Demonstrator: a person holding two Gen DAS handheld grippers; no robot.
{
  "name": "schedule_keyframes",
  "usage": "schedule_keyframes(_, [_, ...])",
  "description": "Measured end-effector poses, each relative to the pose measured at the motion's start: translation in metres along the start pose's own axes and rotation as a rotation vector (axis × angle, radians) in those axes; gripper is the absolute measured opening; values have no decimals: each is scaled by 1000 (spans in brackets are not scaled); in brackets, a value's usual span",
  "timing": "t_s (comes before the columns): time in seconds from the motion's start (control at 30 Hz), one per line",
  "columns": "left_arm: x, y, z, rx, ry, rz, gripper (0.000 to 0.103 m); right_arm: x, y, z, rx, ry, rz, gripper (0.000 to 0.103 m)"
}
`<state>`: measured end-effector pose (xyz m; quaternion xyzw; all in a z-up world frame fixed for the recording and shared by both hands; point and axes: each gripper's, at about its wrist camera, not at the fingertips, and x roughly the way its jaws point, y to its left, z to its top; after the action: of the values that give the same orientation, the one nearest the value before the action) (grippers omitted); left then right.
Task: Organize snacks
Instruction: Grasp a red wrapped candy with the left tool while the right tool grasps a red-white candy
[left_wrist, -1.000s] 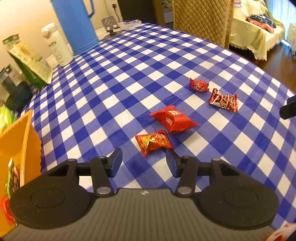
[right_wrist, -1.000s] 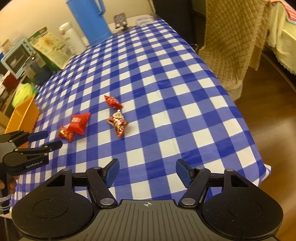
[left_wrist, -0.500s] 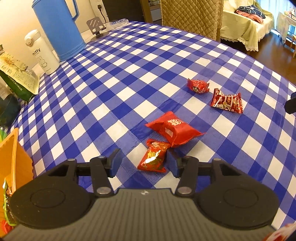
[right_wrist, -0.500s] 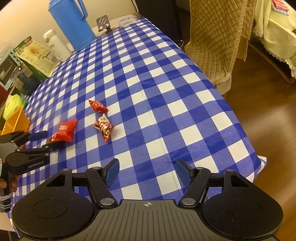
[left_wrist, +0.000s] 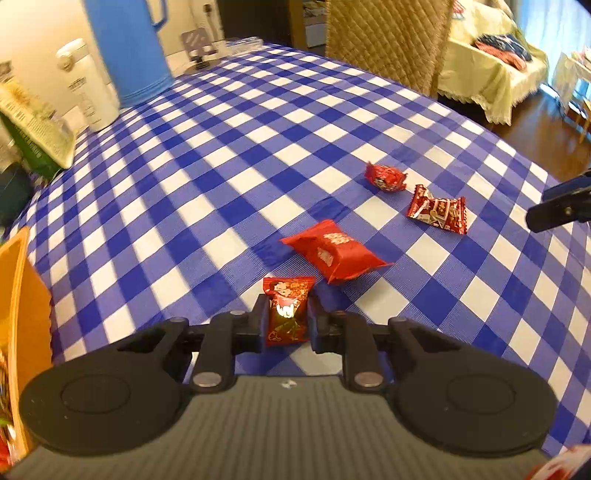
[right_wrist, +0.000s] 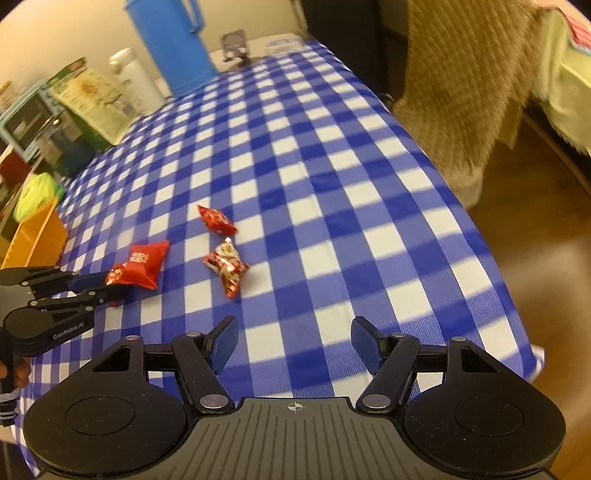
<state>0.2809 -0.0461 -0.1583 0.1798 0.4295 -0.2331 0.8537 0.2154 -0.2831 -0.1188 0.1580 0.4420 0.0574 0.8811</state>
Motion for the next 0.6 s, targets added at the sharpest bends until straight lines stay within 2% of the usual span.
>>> schedule_keyframes(0.27, [-33, 24, -18, -162, -14, 45, 20, 22, 18, 16, -226, -43, 82, 67])
schedule_keyframes(0.33, [-43, 29, -23, -200, -19, 53, 20, 29, 23, 19, -279, -48, 101, 60])
schedule_keyframes(0.37, [-47, 31, -26, -214, -20, 57, 20, 35, 26, 21, -308, -40, 117, 51])
schedule_keyframes(0.4, [-51, 32, -28, -226, -22, 64, 20, 40, 28, 22, -328, -34, 129, 48])
schedule_keyframes(0.6, [-70, 39, -42, -280, -27, 107, 20, 64, 36, 24, -411, -11, 133, 43])
